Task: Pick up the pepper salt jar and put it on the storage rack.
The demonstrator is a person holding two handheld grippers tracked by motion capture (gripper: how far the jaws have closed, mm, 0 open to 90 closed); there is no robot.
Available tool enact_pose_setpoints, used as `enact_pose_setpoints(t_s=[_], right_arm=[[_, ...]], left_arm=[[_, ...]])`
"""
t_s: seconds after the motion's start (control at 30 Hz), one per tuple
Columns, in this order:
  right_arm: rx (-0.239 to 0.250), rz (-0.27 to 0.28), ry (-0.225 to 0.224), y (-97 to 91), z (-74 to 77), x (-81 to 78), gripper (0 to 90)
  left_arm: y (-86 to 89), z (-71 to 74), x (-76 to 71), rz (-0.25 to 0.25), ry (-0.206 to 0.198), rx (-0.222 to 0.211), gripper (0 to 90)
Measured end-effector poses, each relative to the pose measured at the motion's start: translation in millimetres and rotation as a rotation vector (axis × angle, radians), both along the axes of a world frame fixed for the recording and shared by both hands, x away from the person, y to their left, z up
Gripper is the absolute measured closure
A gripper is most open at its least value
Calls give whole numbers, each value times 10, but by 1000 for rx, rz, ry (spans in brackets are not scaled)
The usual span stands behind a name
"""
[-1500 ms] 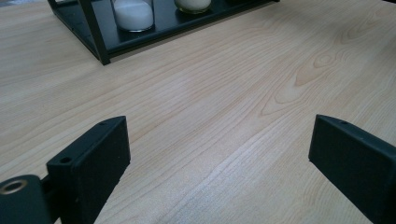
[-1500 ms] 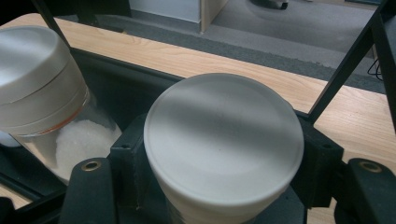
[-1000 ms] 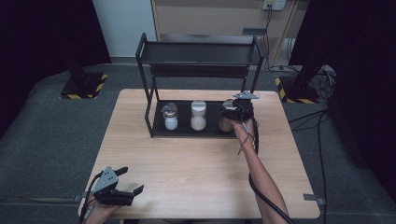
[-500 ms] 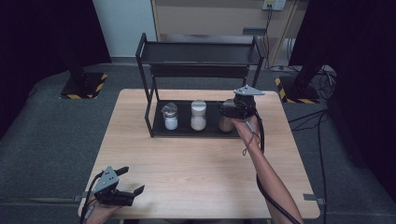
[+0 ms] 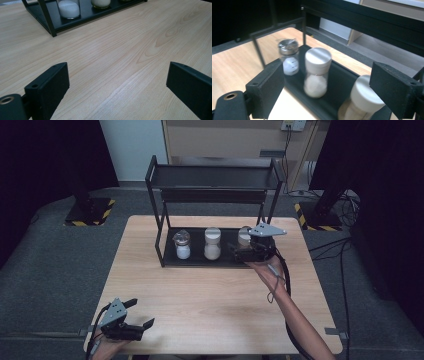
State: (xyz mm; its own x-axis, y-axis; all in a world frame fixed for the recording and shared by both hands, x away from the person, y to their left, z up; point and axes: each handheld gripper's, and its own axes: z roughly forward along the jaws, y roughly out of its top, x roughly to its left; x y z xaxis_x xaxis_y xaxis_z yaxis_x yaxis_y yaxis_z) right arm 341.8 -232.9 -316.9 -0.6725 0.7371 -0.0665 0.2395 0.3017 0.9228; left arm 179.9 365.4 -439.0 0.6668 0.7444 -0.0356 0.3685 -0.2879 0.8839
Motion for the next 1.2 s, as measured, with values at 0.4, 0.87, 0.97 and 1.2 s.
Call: enact_pose_setpoints(t_s=[0.4,0.87,0.97,1.2], right_arm=[[1,79,-12,-126,-25,-336,126],[6,110,15,-301,-263,-685,126],[7,108,16,-322,-288,-735,126],[-14,101,4,-367,-382,-972,126]], left_arm=[[-19,10,-2,3,5,12,39],[-27,12,-6,8,6,15,40],[-28,13,-8,8,6,15,40],[-22,13,-10,12,8,15,40]])
